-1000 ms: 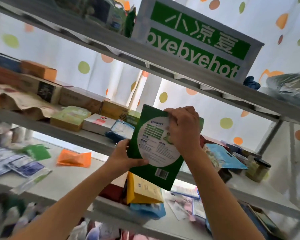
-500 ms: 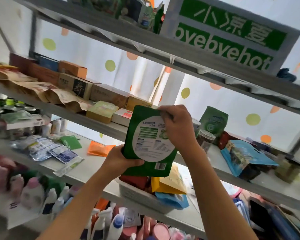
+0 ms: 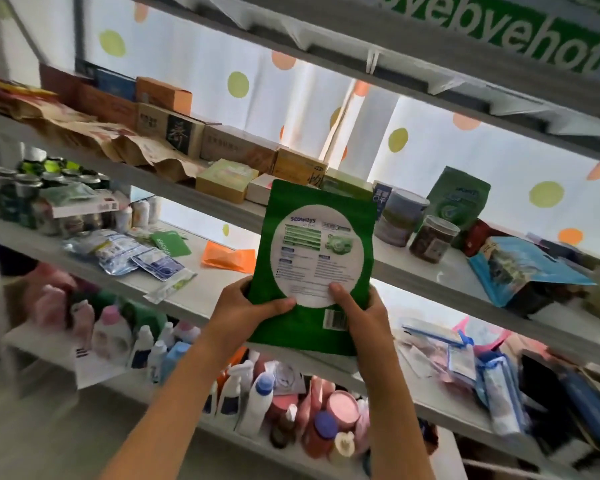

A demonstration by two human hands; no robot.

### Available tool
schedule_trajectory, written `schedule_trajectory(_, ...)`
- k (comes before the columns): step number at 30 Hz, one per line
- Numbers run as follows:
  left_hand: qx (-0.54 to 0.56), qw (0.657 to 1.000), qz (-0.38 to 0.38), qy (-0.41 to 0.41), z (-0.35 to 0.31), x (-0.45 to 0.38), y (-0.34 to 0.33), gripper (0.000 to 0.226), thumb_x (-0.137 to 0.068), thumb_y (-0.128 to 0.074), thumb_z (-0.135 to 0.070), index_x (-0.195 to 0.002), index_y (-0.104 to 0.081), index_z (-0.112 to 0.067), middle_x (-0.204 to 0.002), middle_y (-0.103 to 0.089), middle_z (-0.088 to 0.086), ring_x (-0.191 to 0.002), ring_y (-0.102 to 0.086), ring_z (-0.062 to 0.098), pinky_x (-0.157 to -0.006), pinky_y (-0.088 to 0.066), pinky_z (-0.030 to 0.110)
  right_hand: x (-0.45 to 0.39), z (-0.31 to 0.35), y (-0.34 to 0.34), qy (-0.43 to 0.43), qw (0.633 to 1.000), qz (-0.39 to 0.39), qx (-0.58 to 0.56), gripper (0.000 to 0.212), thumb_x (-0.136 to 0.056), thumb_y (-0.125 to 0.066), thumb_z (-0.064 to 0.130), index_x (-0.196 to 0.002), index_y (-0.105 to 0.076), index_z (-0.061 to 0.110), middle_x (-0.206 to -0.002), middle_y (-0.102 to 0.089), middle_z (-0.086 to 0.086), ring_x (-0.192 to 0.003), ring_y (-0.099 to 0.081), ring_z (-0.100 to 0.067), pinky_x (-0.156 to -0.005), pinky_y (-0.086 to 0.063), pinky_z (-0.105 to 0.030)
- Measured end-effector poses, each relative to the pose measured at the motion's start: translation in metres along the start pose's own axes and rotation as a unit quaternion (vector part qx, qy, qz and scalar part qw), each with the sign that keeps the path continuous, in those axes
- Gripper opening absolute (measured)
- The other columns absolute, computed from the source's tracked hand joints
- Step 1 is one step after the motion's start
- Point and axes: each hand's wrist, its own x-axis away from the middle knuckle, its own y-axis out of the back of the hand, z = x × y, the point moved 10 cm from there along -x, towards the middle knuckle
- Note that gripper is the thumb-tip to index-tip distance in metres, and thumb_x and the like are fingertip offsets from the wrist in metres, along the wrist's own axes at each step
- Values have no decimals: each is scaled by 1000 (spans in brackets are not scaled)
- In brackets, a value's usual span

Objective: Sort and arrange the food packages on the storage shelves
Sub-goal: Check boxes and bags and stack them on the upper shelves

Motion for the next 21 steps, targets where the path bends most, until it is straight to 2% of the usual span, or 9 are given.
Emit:
schedule_trajectory(2,2,1000,1,6,5,9,1,39,-68,-89,-19,-94,-62,-29,-95,-71,-9,-87,-69,11,-64,-55,17,10,-25,2,-33,997,31,-65,64,-69,-84,45,-124,-60,23,-115,-74,-3,-104,-72,-26,-94,-58,-49)
schedule_trajectory(6,17,999,-3,34,25,27,1,37,-69,-88,-18,-94,-64,-28,-96,-73,-7,-88,-71,12,-71,-58,22,29,-57,-3,-80,977,84,-179,63,-76,-84,30,-130,-58,12,-120,-72,-14,-109,-70,-36,-99,-53,-55)
schedule_trajectory(9,-2,999,1,51,44,39,-4,36,-70,-88,-22,-95,-63,-29,-99,-72,-7,-92,-70,14,-77,-57,27,45,-84,-5,-117,965,81,-219,62,-76,-82,26,-130,-57,10,-120,-71,-17,-110,-69,-39,-99,-51,-57)
schedule_trajectory(12,7,997,1,78,61,49,-2,31,-71,-86,-28,-94,-65,-29,-97,-74,-6,-91,-71,14,-77,-57,28,58,-102,-4,-138,966,67,-210,63,-76,-84,24,-130,-57,8,-118,-72,-17,-108,-70,-38,-95,-54,-54)
schedule_trajectory(16,27,994,7,107,80,57,2,41,-64,-84,-38,-99,-69,-25,-94,-77,-6,-94,-72,18,-84,-57,32,68,-107,-6,-140,973,62,-171,54,-73,-82,22,-121,-62,9,-110,-76,-12,-101,-74,-33,-81,-62,-42)
schedule_trajectory(21,33,994,9,101,76,63,3,54,-62,-85,-41,-107,-68,-19,-97,-77,-2,-92,-74,18,-86,-58,35,69,-100,-10,-121,976,67,-169,47,-71,-81,20,-114,-66,8,-108,-76,-13,-100,-73,-34,-87,-60,-47)
